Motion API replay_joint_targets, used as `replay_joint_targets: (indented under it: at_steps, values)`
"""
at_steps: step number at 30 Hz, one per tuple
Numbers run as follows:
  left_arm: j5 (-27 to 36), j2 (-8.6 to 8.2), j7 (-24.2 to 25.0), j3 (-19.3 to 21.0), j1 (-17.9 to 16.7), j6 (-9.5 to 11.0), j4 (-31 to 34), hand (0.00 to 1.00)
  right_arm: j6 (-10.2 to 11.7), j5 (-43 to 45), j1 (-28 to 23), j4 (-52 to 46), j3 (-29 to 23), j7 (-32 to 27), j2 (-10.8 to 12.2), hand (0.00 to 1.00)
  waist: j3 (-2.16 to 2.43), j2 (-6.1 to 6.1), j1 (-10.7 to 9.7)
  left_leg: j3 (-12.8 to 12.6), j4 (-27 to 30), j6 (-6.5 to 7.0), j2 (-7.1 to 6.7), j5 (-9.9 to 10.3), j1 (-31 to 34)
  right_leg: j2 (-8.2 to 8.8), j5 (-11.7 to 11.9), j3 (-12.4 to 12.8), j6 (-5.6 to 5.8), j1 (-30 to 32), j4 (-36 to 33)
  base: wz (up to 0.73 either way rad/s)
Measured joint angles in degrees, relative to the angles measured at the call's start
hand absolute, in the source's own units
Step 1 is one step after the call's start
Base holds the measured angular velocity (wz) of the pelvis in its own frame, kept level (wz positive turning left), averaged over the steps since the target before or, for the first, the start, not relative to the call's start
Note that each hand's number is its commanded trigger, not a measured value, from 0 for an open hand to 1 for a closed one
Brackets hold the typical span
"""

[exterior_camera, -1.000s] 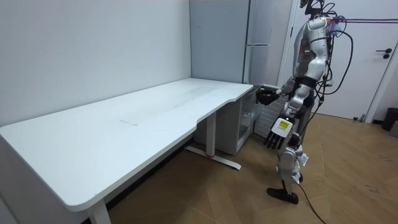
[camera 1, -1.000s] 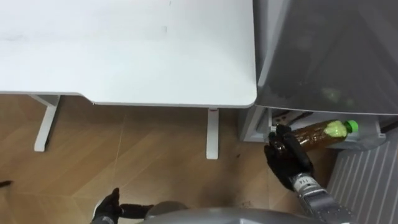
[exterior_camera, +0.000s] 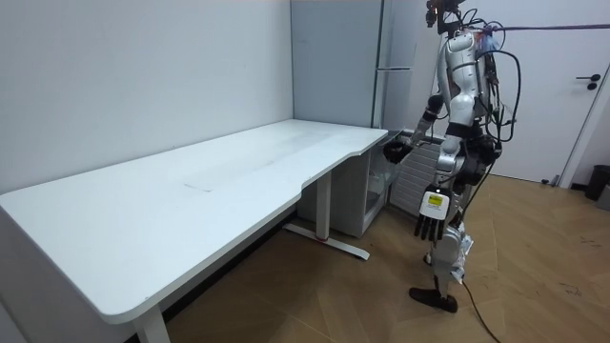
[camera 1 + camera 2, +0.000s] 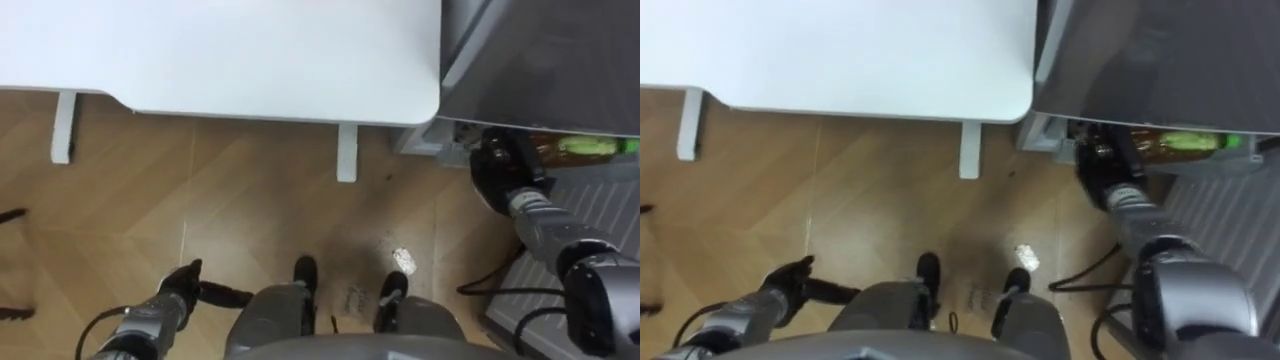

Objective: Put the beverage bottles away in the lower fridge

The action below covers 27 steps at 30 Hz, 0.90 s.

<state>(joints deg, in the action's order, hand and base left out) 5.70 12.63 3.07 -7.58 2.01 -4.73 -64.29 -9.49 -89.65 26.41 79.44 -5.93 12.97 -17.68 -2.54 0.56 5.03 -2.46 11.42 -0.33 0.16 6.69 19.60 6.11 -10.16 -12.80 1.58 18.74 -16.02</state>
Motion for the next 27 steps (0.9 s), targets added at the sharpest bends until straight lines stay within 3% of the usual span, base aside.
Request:
replay_joint_targets:
  at_steps: [6,7,8,9,13,18,27]
  values:
    - [0.37,0.49,-0.02,-2.82,1.02,0.05,-0.61,0.0,0.0,-0.06,3.17,-0.04,0.04,-1.98,-1.03,1.0,0.01,0.01,0.08,-0.01,-0.04,0.01,-0.08,-0.22,1.48,0.22,0.02,-0.09,-0.03,1.81,-0.72,0.0]
    - [0.37,0.5,-0.02,-2.89,1.03,0.06,-0.59,0.0,0.03,-0.07,3.63,-0.04,0.03,-2.15,-1.09,0.86,0.01,0.0,0.07,0.0,-0.04,0.03,-0.1,-0.23,1.56,0.24,0.02,-0.09,-0.03,1.91,-0.74,0.0]
    - [0.37,0.54,-0.05,-3.26,1.13,0.07,-0.57,0.0,0.04,-0.11,4.44,-0.02,0.03,-2.5,-1.24,0.57,0.0,0.0,0.06,0.0,-0.04,0.07,-0.15,-0.26,1.7,0.32,0.02,-0.16,-0.03,2.08,-0.77,0.0]
    - [0.37,0.67,-0.07,-4.03,1.35,0.07,-0.57,0.0,0.08,-0.2,4.59,0.05,0.04,-2.94,-1.43,0.0,0.0,0.0,0.16,0.04,-0.1,0.12,-0.19,-0.31,1.76,0.36,0.02,-0.24,-0.03,2.16,-0.78,0.0]
    - [0.36,1.14,-0.09,-4.63,1.35,0.17,-0.54,0.0,0.06,-0.13,5.14,0.09,-0.27,-4.18,-1.65,0.0,-0.14,-0.23,0.04,0.12,-0.22,0.19,-0.35,-0.37,1.88,0.5,0.01,-0.3,-0.02,2.34,-0.84,0.01]
    - [0.36,2.29,-0.03,-4.48,1.38,0.8,-0.49,0.0,0.04,-0.14,5.82,0.71,-2.15,-6.12,-2.13,0.0,-0.68,-1.23,-0.04,0.26,-0.1,0.31,-0.48,-0.47,2.52,0.72,0.02,-0.92,-0.01,2.59,-0.81,0.06]
    - [-0.43,3.84,0.37,-4.23,1.3,0.94,-1.12,0.0,0.08,0.28,6.43,0.8,-2.18,-6.16,-3.11,0.0,-0.5,-1.99,0.15,0.38,0.24,0.35,-0.53,-0.5,3.83,0.82,0.05,-0.97,0.04,4.3,-1.71,-0.01]
